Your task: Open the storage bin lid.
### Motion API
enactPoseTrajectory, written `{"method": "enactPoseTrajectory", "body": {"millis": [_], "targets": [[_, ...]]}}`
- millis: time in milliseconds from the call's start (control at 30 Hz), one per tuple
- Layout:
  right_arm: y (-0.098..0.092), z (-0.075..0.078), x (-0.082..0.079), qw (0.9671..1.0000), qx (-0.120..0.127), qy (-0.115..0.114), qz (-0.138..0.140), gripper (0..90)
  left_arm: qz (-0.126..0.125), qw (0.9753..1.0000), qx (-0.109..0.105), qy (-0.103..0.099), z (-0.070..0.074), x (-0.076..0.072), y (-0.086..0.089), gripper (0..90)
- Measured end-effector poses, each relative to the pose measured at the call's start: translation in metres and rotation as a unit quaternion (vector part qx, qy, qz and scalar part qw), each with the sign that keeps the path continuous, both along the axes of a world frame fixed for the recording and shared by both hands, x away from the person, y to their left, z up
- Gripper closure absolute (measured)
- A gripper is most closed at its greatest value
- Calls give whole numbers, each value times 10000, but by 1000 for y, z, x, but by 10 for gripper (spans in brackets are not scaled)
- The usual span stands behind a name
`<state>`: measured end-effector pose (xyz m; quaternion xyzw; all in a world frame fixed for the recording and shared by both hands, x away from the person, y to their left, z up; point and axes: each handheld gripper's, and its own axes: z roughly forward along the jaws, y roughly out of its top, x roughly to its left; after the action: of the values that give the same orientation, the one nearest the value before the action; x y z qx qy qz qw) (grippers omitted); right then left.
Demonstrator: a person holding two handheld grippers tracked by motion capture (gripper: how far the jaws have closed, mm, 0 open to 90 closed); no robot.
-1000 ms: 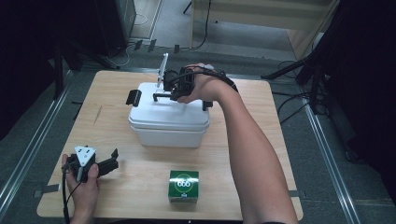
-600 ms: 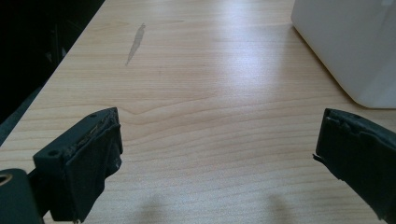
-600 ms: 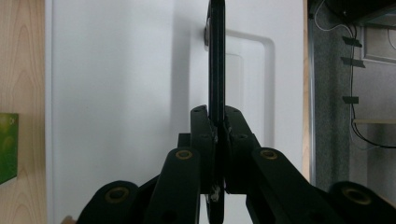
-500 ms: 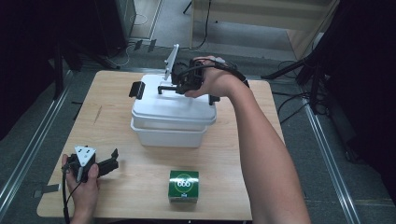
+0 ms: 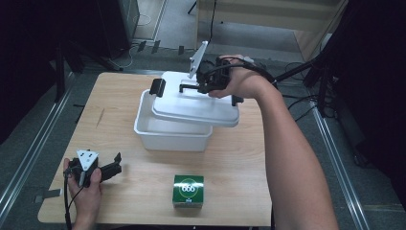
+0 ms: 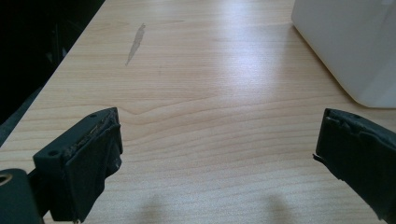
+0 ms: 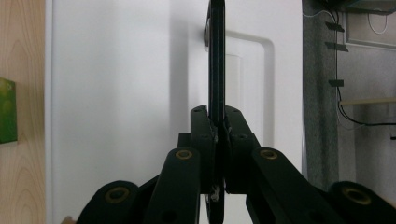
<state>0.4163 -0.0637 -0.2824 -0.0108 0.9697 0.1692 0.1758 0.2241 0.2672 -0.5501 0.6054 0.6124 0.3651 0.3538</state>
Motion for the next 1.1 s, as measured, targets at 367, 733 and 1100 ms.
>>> {"method": "enactPoseTrajectory", "body": {"millis": [367, 733, 1100], "targets": [[-42, 4, -5, 9998, 13, -68, -170, 854, 4, 10000, -9, -11, 0, 0, 0, 12], [-72, 5, -11, 9997, 74, -106, -228, 854, 20, 10000, -13, -22, 0, 0, 0, 12], [-109, -1, -17, 9988, 120, -103, -471, 854, 9, 10000, -8, -21, 0, 0, 0, 12]]}}
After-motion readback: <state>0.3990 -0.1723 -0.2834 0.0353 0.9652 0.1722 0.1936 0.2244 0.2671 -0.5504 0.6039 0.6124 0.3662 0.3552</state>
